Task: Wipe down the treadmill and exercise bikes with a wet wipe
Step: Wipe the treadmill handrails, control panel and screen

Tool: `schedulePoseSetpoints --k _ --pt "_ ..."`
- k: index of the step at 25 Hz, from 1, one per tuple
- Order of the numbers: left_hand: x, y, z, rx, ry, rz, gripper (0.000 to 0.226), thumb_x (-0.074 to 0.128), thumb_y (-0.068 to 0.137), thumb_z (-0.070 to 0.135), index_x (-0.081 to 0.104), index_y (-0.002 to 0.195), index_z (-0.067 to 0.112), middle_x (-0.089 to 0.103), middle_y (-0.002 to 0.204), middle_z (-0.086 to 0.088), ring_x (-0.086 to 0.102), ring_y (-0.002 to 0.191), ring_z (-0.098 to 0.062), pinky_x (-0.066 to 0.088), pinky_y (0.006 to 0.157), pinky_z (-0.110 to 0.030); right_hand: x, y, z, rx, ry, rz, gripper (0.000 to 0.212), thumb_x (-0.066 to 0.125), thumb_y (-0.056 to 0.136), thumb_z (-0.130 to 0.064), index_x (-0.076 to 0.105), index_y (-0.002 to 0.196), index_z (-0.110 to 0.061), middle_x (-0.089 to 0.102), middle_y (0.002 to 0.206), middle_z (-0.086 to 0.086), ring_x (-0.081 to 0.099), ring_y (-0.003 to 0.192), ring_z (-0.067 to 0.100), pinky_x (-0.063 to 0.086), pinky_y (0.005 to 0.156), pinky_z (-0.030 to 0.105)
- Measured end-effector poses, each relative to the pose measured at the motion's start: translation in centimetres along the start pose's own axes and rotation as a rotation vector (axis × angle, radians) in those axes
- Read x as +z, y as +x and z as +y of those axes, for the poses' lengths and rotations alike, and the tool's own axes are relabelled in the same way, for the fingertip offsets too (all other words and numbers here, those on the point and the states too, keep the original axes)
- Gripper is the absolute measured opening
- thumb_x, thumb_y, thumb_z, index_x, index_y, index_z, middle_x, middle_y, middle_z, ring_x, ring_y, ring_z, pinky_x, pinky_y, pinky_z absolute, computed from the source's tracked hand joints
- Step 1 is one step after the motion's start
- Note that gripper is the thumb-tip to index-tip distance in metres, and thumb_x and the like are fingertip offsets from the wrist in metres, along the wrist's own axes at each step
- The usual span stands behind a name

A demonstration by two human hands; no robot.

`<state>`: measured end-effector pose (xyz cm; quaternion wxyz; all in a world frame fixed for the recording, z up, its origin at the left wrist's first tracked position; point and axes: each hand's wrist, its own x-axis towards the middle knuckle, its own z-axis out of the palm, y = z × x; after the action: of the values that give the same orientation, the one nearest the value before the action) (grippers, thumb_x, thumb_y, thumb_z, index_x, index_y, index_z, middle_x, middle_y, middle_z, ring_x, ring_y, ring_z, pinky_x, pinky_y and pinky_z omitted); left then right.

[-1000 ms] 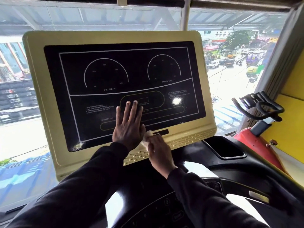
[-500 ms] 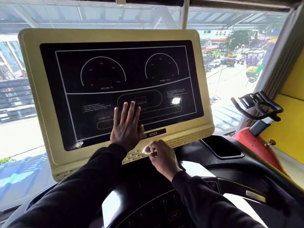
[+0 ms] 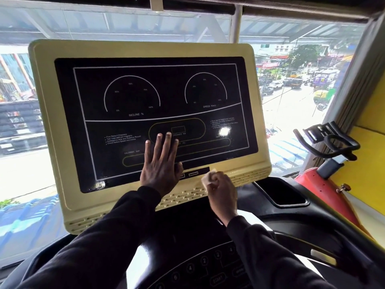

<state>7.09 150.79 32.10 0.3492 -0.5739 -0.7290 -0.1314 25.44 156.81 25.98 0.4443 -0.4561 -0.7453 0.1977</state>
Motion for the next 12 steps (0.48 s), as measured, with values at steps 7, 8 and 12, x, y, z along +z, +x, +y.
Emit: schedulePoseSetpoints --k 7,8,12 --pt "0.3 -0.1 0.1 -0.014 0.003 0.001 0.070 0.037 0.092 0.043 0.029 0.153 0.009 0.014 0.163 -0.014 0.008 0.151 -0.032 -0.003 0.120 -0.052 1.5 0.1 -1.1 -0.350 0.014 -0.080 0.013 0.054 0.096 -0.016 0.066 0.099 -0.019 0.060 0.092 -0.004 0.054 0.076 0.004 0.040 0.062 0.014" --pt "0.3 -0.1 0.2 -0.014 0.004 0.001 0.070 0.036 0.092 0.044 0.029 0.153 0.010 0.013 0.164 -0.013 0.007 0.151 -0.031 -0.003 0.121 -0.052 1.1 1.1 -1.3 -0.234 0.061 0.002 0.013 0.052 0.097 -0.017 0.065 0.100 -0.020 0.059 0.092 -0.004 0.055 0.076 0.008 0.038 0.060 0.016" --pt "0.4 0.0 0.2 -0.033 0.017 -0.014 0.070 0.031 0.092 0.046 0.028 0.153 0.010 0.013 0.164 -0.013 0.006 0.151 -0.031 0.001 0.121 -0.054 0.9 1.6 -3.1 -0.313 0.063 0.110 0.018 0.047 0.096 -0.015 0.053 0.106 -0.027 0.058 0.093 0.000 0.056 0.072 0.012 0.044 0.051 0.022"
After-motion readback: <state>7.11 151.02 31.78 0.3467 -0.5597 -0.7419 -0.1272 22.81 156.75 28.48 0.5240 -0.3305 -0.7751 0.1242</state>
